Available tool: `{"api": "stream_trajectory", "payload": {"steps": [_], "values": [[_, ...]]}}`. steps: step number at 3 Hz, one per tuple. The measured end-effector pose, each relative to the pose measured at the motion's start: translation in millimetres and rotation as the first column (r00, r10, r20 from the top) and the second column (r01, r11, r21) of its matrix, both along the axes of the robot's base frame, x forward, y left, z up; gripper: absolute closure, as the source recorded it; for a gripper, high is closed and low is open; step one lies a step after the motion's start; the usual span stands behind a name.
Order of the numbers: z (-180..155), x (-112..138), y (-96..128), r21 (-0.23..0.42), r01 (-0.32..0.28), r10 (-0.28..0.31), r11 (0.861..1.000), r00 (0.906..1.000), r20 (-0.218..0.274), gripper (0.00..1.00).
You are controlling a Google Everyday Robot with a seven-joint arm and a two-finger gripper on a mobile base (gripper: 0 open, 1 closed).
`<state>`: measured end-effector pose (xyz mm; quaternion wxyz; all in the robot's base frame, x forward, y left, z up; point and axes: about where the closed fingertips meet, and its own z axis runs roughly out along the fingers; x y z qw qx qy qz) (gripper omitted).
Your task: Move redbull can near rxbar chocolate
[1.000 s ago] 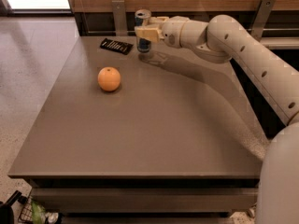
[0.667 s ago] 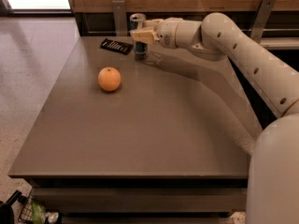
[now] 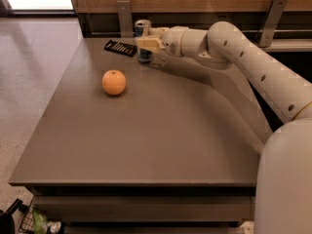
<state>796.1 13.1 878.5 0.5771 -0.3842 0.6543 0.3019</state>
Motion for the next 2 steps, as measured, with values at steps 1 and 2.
{"api": "stream_trajectory", "payload": {"steps": [1,2], "values": [[2.2,0.0,0.1,0.000,0.000,0.000,1.000,1.0000,0.000,0.84],[3.3,0.0,0.2,0.000,0.000,0.000,1.000,1.0000,0.000,0.60]]}}
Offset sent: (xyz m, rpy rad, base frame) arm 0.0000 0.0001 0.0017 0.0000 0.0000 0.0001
